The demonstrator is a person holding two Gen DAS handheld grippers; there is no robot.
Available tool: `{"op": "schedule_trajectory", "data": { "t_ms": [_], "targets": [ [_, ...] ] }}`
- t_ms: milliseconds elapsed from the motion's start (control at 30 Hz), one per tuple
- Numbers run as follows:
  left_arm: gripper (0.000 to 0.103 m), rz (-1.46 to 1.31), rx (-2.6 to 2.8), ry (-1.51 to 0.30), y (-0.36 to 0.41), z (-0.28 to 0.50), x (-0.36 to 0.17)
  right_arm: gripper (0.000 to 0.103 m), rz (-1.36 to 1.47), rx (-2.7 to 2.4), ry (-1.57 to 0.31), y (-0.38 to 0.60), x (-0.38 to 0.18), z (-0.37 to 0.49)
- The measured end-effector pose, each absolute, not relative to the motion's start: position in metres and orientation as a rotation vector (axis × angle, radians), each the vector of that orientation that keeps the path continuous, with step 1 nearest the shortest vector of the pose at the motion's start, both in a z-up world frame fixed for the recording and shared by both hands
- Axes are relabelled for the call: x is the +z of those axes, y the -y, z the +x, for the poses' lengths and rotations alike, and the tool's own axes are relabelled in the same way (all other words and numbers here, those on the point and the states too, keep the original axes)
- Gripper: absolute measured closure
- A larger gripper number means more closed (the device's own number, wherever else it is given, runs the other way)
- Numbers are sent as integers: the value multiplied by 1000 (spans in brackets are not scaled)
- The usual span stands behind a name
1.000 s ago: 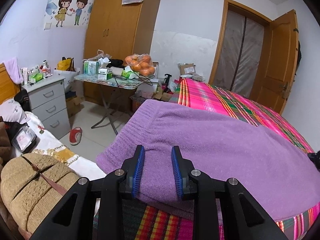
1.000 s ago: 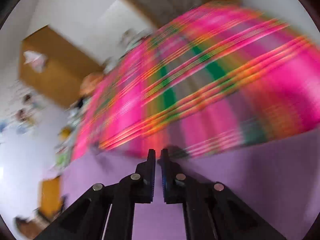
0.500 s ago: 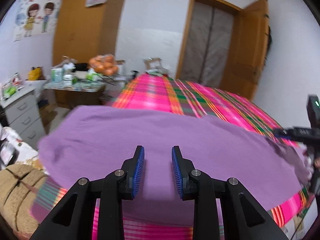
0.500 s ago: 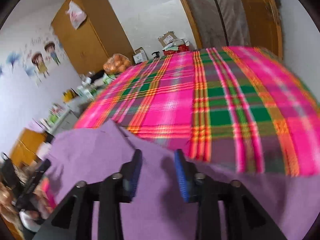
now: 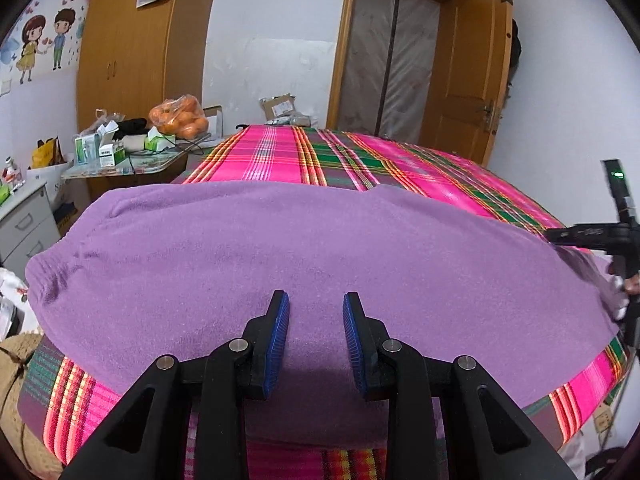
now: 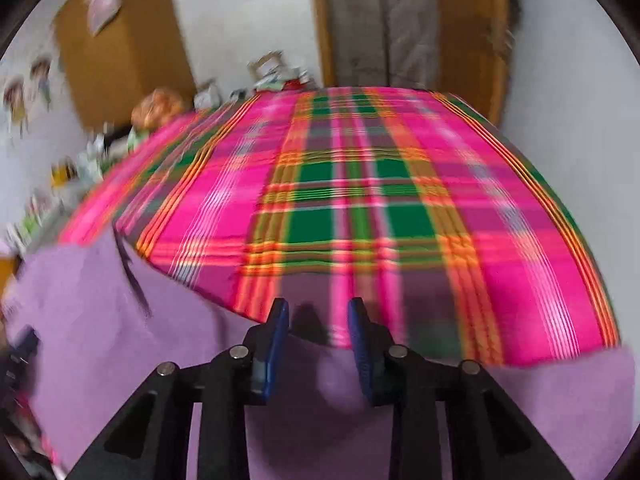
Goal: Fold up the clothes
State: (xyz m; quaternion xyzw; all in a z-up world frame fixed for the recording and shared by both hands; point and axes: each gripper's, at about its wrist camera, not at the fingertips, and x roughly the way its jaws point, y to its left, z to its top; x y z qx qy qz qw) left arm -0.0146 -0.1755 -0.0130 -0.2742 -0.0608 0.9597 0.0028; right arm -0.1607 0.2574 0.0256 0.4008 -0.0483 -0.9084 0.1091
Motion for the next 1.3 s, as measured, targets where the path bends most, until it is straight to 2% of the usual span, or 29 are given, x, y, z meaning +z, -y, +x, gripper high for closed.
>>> {"op": "schedule_trajectory", "data": {
  "t_ms": [100,200,267,300,333,533,633,733,933,1100,1167,1300],
  "targets": [
    [74,-844,3017,178,174,-13,-15,71,1107,-2694,115,-277,30,-129],
    [74,-839,3018,180,174,-14,-15,77,1122,-2695,70,-295,23,-101],
    [74,-837,3017,186,174,-13,-15,78,1150,-2748,113,-325,15,-93],
    [74,-836,3016,188,174,-13,-15,82,1170,-2781,150,-343,13,-90],
    [74,-837,3016,188,175,-13,-15,101,1185,-2824,189,-362,13,-88],
    [74,-842,3012,217,177,-13,-14,101,1227,-3004,446,-461,13,-73],
    [74,-844,3007,247,180,-14,-14,101,1228,-2910,679,-484,10,-73],
    [74,-847,3007,243,181,-14,-13,97,1204,-2852,774,-476,12,-77],
    [74,-848,3017,205,178,-14,-14,97,1086,-2752,627,-432,18,-85],
    [74,-842,3022,183,177,-15,-15,95,1117,-2489,761,-401,3,-106],
    [74,-841,3025,172,176,-15,-15,93,1130,-2510,689,-387,5,-105],
    [74,-839,3028,165,174,-14,-15,93,1134,-2565,423,-348,20,-102]
  ]
}}
